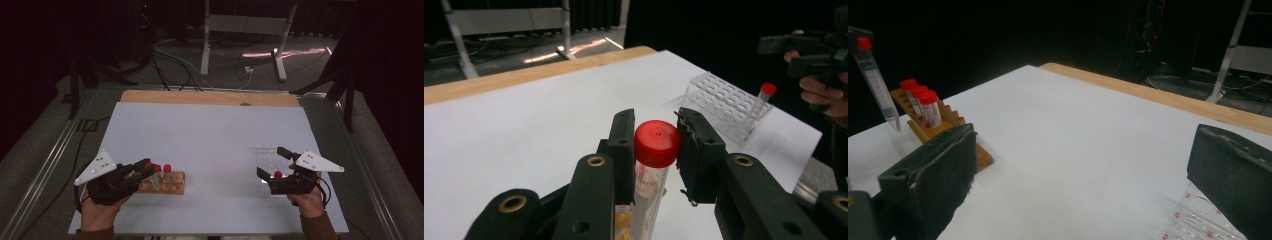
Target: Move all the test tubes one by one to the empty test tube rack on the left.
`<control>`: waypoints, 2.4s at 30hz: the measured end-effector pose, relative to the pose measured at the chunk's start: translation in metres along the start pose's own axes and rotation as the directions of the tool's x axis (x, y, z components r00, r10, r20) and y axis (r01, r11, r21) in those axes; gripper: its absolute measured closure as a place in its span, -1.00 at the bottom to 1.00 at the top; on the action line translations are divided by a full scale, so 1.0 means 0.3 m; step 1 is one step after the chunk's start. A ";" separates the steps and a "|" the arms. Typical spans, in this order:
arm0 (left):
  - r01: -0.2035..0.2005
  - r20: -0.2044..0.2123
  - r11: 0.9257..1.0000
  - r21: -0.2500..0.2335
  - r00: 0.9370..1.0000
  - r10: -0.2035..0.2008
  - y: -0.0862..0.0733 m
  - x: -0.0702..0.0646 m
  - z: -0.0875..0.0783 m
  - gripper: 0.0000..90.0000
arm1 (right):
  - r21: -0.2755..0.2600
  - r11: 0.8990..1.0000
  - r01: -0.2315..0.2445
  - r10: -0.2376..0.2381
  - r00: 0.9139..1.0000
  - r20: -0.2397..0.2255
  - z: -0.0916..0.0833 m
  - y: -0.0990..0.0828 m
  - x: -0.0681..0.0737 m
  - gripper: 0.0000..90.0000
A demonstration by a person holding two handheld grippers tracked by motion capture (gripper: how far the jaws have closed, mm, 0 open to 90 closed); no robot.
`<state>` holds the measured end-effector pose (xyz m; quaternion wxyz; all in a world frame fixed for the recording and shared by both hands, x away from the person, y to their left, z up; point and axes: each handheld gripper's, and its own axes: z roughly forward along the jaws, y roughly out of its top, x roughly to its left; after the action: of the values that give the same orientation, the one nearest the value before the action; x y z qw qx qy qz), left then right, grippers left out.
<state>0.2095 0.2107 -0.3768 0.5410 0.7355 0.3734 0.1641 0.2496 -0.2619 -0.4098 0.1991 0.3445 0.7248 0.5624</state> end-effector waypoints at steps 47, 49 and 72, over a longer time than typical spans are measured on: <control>0.042 -0.189 0.997 -0.059 0.981 -0.052 -0.149 0.161 -0.010 0.57 | -0.004 1.000 -0.010 0.010 1.000 0.002 -0.006 -0.003 -0.009 -1.00; 0.045 -0.180 0.998 -0.048 0.982 -0.053 -0.155 0.163 -0.006 0.57 | -0.005 1.000 -0.010 0.010 1.000 0.003 -0.008 -0.003 -0.010 -1.00; 0.043 -0.183 0.999 0.017 0.982 -0.039 -0.212 0.184 0.028 0.57 | -0.007 1.000 -0.004 0.004 1.000 0.006 -0.014 -0.005 -0.012 -1.00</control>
<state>0.2281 0.2539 -0.4471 0.4998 0.7151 0.4385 0.2157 0.2489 -0.2676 -0.4104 0.2012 0.3471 0.7215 0.5644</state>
